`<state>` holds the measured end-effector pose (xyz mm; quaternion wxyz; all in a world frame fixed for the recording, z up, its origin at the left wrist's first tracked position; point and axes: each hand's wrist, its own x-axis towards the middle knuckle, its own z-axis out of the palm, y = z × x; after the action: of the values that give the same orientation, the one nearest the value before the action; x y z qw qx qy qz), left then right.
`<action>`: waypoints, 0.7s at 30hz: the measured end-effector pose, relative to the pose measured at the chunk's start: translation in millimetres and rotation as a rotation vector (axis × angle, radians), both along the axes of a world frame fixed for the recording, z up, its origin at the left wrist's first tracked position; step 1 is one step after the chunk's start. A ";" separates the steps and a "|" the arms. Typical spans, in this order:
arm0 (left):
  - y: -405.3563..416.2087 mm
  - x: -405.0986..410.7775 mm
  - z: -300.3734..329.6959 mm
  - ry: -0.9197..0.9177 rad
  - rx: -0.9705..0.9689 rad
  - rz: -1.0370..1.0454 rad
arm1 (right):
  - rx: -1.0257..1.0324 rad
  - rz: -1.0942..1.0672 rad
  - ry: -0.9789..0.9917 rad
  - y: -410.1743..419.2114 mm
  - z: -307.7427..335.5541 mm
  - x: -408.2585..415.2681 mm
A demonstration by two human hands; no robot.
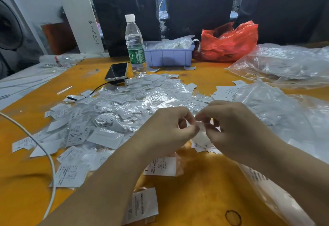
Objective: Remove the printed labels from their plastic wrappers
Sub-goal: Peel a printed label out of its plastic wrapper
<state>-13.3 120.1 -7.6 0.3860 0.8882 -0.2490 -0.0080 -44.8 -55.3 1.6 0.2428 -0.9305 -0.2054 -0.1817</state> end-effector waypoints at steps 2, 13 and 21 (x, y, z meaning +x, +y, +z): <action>-1.1 -1.0 0.4 0.012 -0.006 -0.028 | 0.029 0.015 -0.011 0.7 -0.4 0.0; 1.1 0.9 2.0 0.023 0.028 0.015 | 0.064 0.018 -0.116 -0.9 1.4 0.0; 1.1 1.3 1.9 0.014 0.005 0.039 | -0.019 -0.068 0.015 -2.4 -0.8 4.2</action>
<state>-12.0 121.2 -5.7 0.3857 0.8937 -0.2292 -0.0072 -40.6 -57.7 0.7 0.2291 -0.9406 -0.1737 -0.1807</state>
